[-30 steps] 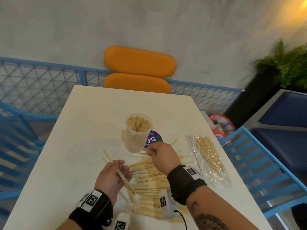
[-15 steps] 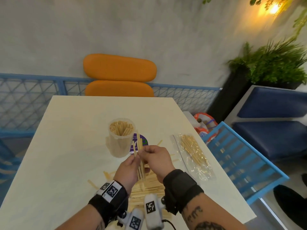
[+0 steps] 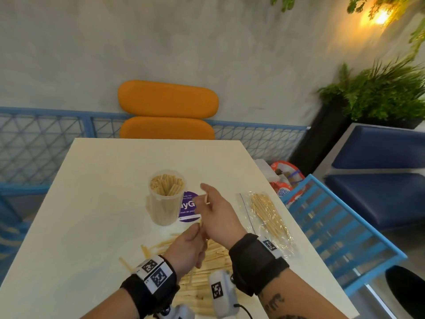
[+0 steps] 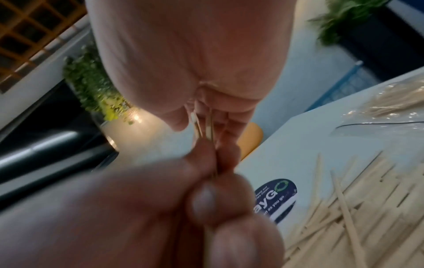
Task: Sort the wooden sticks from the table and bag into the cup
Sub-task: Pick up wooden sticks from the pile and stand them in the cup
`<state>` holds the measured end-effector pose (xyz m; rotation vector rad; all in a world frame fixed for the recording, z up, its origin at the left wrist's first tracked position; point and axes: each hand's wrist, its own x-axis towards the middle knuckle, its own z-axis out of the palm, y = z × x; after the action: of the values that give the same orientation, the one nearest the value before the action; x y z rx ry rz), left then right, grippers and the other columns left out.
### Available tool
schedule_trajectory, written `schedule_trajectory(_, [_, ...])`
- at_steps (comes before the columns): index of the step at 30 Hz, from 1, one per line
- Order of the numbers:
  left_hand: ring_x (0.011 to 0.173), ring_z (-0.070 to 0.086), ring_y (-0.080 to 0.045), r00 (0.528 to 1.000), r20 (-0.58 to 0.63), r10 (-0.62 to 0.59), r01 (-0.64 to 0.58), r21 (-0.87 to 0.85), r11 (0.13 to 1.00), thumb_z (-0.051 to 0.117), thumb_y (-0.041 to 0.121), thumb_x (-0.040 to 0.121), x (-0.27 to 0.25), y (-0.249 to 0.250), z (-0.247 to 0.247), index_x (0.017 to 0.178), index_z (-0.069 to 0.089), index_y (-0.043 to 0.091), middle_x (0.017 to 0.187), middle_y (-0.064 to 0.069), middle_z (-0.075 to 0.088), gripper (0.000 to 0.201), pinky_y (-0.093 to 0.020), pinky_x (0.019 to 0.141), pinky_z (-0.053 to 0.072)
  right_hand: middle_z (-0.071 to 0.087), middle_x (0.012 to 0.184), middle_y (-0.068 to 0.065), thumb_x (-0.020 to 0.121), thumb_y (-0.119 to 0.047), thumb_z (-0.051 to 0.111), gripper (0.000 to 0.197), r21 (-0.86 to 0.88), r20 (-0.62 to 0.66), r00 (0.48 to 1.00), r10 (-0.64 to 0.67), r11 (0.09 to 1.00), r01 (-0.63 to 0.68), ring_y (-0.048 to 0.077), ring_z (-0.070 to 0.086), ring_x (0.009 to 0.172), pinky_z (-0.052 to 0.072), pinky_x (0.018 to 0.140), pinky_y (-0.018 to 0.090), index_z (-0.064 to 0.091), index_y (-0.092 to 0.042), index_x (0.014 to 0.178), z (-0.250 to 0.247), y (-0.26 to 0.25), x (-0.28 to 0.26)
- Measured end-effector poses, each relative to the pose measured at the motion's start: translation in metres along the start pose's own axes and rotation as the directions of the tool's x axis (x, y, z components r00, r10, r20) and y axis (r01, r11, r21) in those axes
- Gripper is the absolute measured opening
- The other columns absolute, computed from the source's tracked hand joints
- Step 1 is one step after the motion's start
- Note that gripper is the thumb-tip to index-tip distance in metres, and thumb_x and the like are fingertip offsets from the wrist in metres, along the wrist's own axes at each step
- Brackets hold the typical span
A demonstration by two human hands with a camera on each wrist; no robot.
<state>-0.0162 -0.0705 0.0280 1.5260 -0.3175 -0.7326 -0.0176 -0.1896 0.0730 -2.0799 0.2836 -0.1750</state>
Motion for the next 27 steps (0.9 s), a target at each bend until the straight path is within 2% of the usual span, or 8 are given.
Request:
schedule_trajectory(6, [0.042,0.039,-0.008,0.998,-0.039,0.058,-0.057,0.009,0.998,0.036,0.007,0.106,0.003,0.007,0.001,0.087,0.048,0.007,0.049,0.010,0.042,0.022,-0.025,0.047,0.036,0.069,0.108,-0.005,0.104,-0.027,0.049,0.022,-0.086,0.028,0.998,-0.053,0.995,0.056,0.008,0.063,0.097,0.049,0.085,0.021,0.069,-0.022,0.111,-0.002,0.000,-0.005])
schedule_trajectory(9, [0.049,0.035,-0.010,0.992,-0.109,0.067,-0.081,-0.121,0.989,0.038,0.018,0.108,0.008,0.010,-0.004,0.085,0.045,0.012,0.058,0.005,0.041,0.025,-0.027,0.048,0.029,0.064,0.124,-0.009,0.104,-0.037,0.048,0.026,0.151,0.006,1.000,-0.022,0.988,0.021,0.007,0.062,0.107,0.052,0.097,0.032,0.059,-0.032,0.127,-0.003,0.006,-0.004])
schedule_trajectory(11, [0.054,0.041,-0.015,0.965,-0.248,0.084,-0.131,-0.180,0.975,0.041,0.026,0.107,0.014,0.014,-0.008,0.088,0.049,0.012,0.063,-0.001,0.047,0.024,-0.032,0.053,0.036,0.063,0.123,-0.010,0.103,-0.041,0.049,0.037,0.223,0.048,0.998,0.029,0.974,-0.039,0.009,0.063,0.109,0.052,0.099,0.038,0.050,-0.026,0.137,-0.001,0.014,-0.007])
schedule_trajectory(16, [0.068,0.066,-0.016,0.848,-0.529,0.034,-0.288,-0.405,0.868,0.036,0.025,0.109,0.022,0.032,-0.013,0.089,0.054,0.014,0.074,-0.002,0.066,0.029,-0.036,0.073,0.052,0.064,0.085,-0.004,0.104,-0.044,0.038,0.029,0.138,0.419,0.906,0.062,0.982,-0.131,0.015,0.062,0.075,0.047,0.067,0.029,0.052,-0.019,0.105,0.015,0.022,-0.030])
schedule_trajectory(18, [0.072,0.066,-0.016,0.853,-0.521,0.027,-0.309,-0.463,0.831,0.036,0.022,0.109,0.022,0.033,-0.013,0.090,0.053,0.013,0.073,0.000,0.065,0.027,-0.035,0.079,0.053,0.056,0.072,-0.003,0.107,-0.038,0.037,0.027,0.097,0.416,0.905,0.086,0.986,-0.138,0.013,0.054,0.061,0.044,0.059,0.028,0.049,-0.017,0.095,0.021,0.021,-0.034])
schedule_trajectory(21, [0.079,0.062,-0.021,0.846,-0.528,0.071,-0.279,-0.324,0.904,0.039,0.022,0.108,0.024,0.024,-0.016,0.094,0.054,0.017,0.066,0.007,0.065,0.021,-0.032,0.070,0.047,0.043,0.064,-0.002,0.107,-0.028,0.039,0.026,0.175,0.398,0.899,0.184,0.947,-0.271,0.009,0.037,0.048,0.028,0.045,0.023,0.052,-0.017,0.087,0.020,0.014,-0.037])
schedule_trajectory(23, [0.070,0.058,-0.021,0.818,-0.556,0.144,-0.323,-0.237,0.916,0.041,0.018,0.106,0.023,0.022,-0.019,0.104,0.054,0.025,0.065,0.008,0.061,0.015,-0.039,0.072,0.051,0.042,0.061,-0.005,0.104,-0.026,0.042,0.026,0.206,0.415,0.886,0.207,0.927,-0.313,0.008,0.035,0.046,0.024,0.045,0.025,0.054,-0.019,0.082,0.016,0.015,-0.038])
schedule_trajectory(27, [0.048,0.045,-0.011,0.758,-0.624,0.189,-0.398,-0.214,0.892,0.034,-0.002,0.103,0.022,0.027,-0.032,0.145,0.023,0.046,0.084,0.002,0.059,0.065,-0.028,0.060,0.047,0.043,0.060,-0.003,0.103,-0.024,0.043,0.028,0.190,0.455,0.865,0.212,0.926,-0.326,0.010,0.037,0.045,0.025,0.043,0.024,0.053,-0.019,0.077,0.016,0.016,-0.044])
